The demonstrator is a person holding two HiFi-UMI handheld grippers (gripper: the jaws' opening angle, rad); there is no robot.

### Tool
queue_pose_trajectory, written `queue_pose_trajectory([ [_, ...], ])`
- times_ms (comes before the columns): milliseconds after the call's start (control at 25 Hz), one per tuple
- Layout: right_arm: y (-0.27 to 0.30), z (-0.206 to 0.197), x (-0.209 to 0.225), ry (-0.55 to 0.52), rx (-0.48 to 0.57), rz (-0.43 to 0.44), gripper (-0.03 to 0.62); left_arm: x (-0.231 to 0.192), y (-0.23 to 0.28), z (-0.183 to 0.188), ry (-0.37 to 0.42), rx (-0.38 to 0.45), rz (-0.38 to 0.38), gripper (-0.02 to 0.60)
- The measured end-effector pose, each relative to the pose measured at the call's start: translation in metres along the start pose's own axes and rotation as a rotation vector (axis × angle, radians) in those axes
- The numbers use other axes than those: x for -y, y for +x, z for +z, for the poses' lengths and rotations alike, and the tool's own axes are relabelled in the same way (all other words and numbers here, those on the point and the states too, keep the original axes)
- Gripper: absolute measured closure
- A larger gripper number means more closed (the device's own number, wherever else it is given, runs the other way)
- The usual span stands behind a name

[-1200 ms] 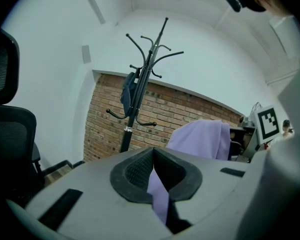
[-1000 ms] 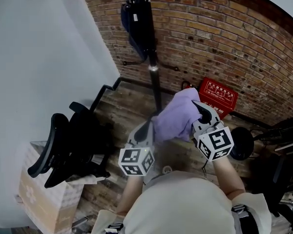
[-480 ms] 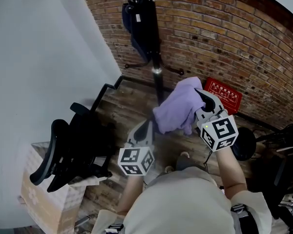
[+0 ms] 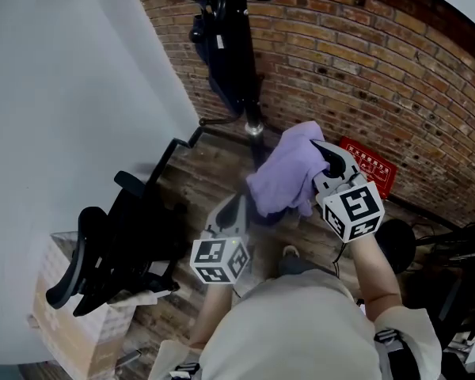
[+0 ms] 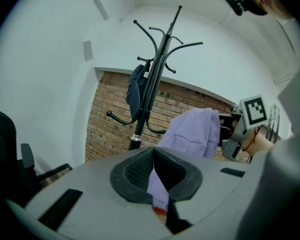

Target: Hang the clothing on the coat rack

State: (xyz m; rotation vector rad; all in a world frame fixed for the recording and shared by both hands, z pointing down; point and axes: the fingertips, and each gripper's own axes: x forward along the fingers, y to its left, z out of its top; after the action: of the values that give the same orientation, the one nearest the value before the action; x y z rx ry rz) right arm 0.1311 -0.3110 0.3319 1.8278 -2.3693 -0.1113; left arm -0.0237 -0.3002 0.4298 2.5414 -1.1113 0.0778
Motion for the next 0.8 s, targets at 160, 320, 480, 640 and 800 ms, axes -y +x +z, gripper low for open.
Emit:
queue_pose_trajectory([
  [160, 0.014, 0.000, 0.016, -0.006, -0.005, 0.014, 0.580, 0.001, 0.019, 0.007, -0.003, 0.010, 0.007, 0.577],
  [320, 0.027, 0.000, 0.028, -0.014, -0.004, 0.030, 0.579, -0.001, 0.033, 0.012, -0.004, 0.020, 0.018, 0.577],
  [480, 0.040, -0.003, 0.036, -0.019, -0.008, 0.049, 0.579, -0.006, 0.042, 0.015, -0.005, 0.030, 0.039, 0.577],
  [640, 0.052, -0.004, 0.038, -0.028, -0.013, 0.079, 0.579, -0.012, 0.048, 0.018, -0.010, 0.035, 0.063, 0.577],
  [800, 0.062, -0.003, 0.041, -0.036, -0.011, 0.106, 0.579, -0.013, 0.056, 0.021, -0.012, 0.040, 0.076, 0.577],
])
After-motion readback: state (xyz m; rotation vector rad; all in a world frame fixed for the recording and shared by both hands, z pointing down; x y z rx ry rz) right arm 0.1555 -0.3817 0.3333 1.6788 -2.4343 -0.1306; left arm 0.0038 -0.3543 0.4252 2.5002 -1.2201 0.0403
